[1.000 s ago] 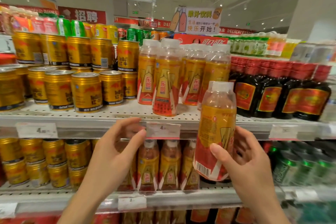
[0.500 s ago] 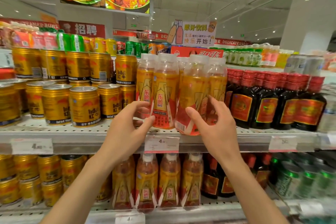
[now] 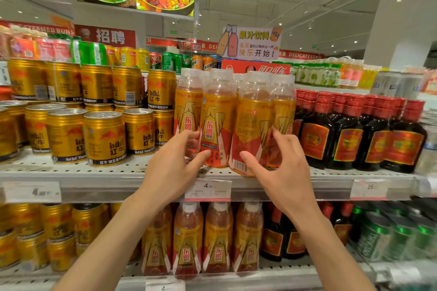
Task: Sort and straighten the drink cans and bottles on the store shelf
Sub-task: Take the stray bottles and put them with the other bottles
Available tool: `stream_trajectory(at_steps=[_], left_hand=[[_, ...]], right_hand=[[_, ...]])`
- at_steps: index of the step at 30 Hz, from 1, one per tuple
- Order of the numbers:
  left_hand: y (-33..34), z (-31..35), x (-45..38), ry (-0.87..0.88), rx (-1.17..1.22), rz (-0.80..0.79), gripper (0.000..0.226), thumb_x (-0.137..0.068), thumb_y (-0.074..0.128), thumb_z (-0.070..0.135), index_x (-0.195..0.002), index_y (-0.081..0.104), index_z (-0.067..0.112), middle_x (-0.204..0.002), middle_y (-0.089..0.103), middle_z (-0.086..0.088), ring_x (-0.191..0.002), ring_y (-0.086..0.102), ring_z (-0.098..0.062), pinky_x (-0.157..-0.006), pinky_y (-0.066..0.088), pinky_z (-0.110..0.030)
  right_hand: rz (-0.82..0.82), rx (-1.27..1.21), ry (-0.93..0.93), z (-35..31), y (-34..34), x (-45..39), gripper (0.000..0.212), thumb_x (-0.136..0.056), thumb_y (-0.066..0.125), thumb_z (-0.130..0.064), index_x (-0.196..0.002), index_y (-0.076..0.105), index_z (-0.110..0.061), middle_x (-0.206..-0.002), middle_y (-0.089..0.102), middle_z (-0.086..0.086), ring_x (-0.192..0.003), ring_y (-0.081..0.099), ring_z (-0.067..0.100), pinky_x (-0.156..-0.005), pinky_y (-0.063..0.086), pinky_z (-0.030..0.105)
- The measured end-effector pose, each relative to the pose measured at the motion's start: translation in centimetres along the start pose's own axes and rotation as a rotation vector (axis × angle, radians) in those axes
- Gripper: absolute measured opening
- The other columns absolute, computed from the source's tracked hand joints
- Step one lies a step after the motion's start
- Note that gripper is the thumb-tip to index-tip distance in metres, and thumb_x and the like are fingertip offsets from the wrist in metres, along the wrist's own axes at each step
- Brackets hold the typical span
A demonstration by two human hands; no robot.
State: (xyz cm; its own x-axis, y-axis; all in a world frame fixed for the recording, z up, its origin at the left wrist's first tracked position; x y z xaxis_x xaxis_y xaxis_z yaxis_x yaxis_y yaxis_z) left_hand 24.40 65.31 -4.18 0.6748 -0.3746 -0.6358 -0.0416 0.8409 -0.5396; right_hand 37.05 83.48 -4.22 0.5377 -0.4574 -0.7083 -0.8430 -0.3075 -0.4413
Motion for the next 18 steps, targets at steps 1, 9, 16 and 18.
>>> stream_trajectory(at_steps=[1, 9, 16, 18], left_hand=[[0.2, 0.1, -0.1, 0.004, -0.024, -0.005, 0.048, -0.093, 0.063, 0.048, -0.137, 0.053, 0.031, -0.121, 0.067, 0.014, -0.096, 0.062, 0.001, -0.084, 0.057, -0.032], [0.7, 0.4, -0.2, 0.006, -0.107, -0.072, 0.057, -0.096, 0.056, 0.051, -0.150, 0.041, 0.038, -0.138, 0.059, 0.016, -0.108, 0.058, 0.000, -0.090, 0.053, -0.034], [-0.5, 0.2, 0.6, 0.022, 0.106, -0.079, 0.046, -0.096, 0.061, 0.042, -0.141, 0.054, 0.032, -0.130, 0.060, 0.022, -0.105, 0.060, 0.007, -0.093, 0.055, -0.031], [-1.5, 0.2, 1.9, 0.016, 0.200, 0.015, 0.032, -0.097, 0.063, 0.033, -0.129, 0.062, 0.031, -0.118, 0.064, 0.020, -0.105, 0.061, 0.006, -0.087, 0.056, -0.022]], right_hand=[[-0.002, -0.013, 0.000, 0.1, -0.1, 0.0, 0.087, -0.082, 0.071, -0.059, -0.152, 0.041, -0.018, -0.123, 0.048, -0.010, -0.122, 0.047, 0.007, -0.104, 0.041, 0.025], [-0.009, -0.056, 0.010, 0.2, -0.3, 0.6, 0.084, -0.084, 0.069, -0.058, -0.153, 0.037, -0.021, -0.130, 0.045, -0.012, -0.121, 0.042, -0.003, -0.100, 0.037, 0.018], [-0.006, -0.212, 0.098, 0.7, -0.6, 1.9, 0.065, -0.087, 0.067, -0.056, -0.143, 0.046, -0.031, -0.133, 0.051, -0.018, -0.121, 0.052, 0.000, -0.103, 0.050, 0.033], [0.039, -0.288, 0.116, 0.7, -1.1, 2.9, 0.050, -0.088, 0.068, -0.048, -0.133, 0.054, -0.031, -0.122, 0.058, -0.015, -0.112, 0.058, 0.001, -0.096, 0.054, 0.029]])
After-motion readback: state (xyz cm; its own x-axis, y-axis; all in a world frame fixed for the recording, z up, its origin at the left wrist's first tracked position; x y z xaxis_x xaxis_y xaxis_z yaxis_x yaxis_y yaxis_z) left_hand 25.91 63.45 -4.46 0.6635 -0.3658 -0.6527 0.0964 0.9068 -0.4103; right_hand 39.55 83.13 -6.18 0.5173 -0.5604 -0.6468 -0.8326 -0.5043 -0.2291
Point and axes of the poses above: each hand's wrist, its own x-axis away from the middle knuckle, its own y-axis out of the palm, z = x × y, the point moved 5 cm from there along -x, towards the middle knuckle
